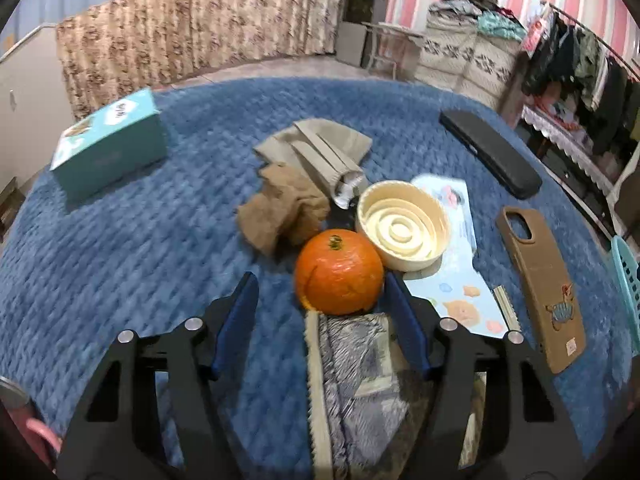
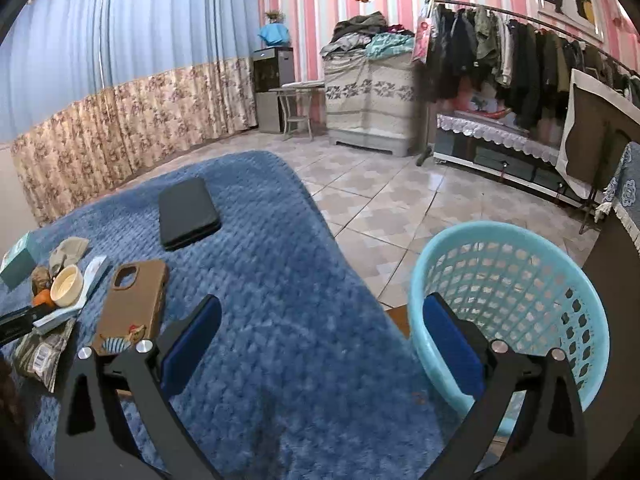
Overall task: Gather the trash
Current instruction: 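Grasp the whole orange with the left tool while the right tool grasps the white printed card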
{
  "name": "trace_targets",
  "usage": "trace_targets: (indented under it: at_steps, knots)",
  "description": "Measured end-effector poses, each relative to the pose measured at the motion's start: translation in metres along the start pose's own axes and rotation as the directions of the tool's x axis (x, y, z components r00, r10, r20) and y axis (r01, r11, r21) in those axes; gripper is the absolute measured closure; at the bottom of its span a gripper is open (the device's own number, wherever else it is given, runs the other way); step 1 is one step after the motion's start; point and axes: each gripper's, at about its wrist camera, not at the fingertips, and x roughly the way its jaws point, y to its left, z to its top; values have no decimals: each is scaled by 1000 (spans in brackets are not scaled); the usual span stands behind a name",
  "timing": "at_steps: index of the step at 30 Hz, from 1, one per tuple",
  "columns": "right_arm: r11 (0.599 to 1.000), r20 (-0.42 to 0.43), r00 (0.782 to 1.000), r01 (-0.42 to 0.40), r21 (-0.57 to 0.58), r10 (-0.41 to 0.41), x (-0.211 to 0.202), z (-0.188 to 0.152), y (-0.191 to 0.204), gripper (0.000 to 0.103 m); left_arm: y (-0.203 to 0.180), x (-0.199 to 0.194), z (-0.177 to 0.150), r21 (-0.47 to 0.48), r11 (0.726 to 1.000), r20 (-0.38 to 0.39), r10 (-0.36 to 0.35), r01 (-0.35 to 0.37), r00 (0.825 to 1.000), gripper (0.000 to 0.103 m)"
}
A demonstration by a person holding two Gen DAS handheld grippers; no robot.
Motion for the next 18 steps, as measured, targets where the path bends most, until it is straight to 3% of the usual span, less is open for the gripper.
trace_targets:
  at_steps: [2, 5, 11, 18]
  knots:
    - [1000, -12, 1000, -13, -18, 13, 2, -1, 6, 4, -3, 3, 3, 7, 1000, 0, -7, 7, 1000, 44]
    - [999, -16, 999, -45, -22, 44, 0, -3, 15, 4, -5, 4, 5, 17, 999, 1, -38, 38, 999, 63]
    - [991, -22, 995, -95, -96, 93, -8, -9, 50, 5, -4, -13, -1, 41, 999, 33, -37, 35, 999, 67]
    - [953, -48, 970, -244, -182, 239, -22, -17, 99, 5, 33, -55, -18, 36, 997, 153, 57, -64, 986, 67]
